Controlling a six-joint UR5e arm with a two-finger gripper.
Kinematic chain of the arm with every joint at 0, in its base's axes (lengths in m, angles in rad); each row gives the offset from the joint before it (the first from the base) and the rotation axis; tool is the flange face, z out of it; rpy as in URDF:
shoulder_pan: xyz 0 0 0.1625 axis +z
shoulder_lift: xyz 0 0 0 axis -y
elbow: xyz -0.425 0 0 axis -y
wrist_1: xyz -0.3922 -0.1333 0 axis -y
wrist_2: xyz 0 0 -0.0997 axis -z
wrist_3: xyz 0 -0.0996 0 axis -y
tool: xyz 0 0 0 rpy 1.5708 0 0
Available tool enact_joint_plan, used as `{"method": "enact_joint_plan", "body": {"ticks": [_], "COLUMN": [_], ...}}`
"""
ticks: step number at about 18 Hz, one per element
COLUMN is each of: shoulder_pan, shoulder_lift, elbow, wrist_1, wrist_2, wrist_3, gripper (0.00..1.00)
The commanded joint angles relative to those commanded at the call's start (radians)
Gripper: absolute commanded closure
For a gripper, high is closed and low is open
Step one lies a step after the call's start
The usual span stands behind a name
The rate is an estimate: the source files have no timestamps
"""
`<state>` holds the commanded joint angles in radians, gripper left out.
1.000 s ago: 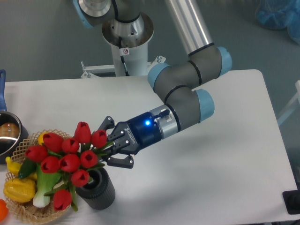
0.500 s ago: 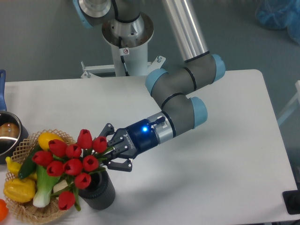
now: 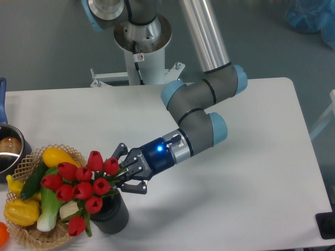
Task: Insert the flowers into the vase
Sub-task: 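Push the tulip stems down into the vase, then open the gripper to release the tulips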
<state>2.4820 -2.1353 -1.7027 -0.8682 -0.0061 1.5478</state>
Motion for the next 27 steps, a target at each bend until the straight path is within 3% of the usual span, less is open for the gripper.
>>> {"method": "enact_joint_plan", "body": {"ticks": [1,4,6,7,8,9,10,21,27], "shoulder_pan": [0.002,0.002,0.002,0.002,0.003,0.003,0.003,0.028,0.090], "shoulder_lift": [0.000,-0.011,-0.011,-0.011,-0.011,-0.009,-0.008,-0.002,0.029], "elbow": [-0.003,-0.005,-0.005,-0.006,-0.006,-0.008,-0.012,-0.020,-0.029], "wrist_1": [0.000,0.000,0.000,0.000,0.000,0.000,0.000,0.003,0.003], "wrist_2": [0.000,0.000,0.000,0.002,0.008,0.032,0.046,0.046,0.041], "wrist_3": [0.003,0.003,0.003,0.002,0.002,-0.001,-0.003,-0.006,-0.012], "gripper": [0.95,0.74,0.68,0.53,0.44,0.16,0.00,0.00,0.00]}}
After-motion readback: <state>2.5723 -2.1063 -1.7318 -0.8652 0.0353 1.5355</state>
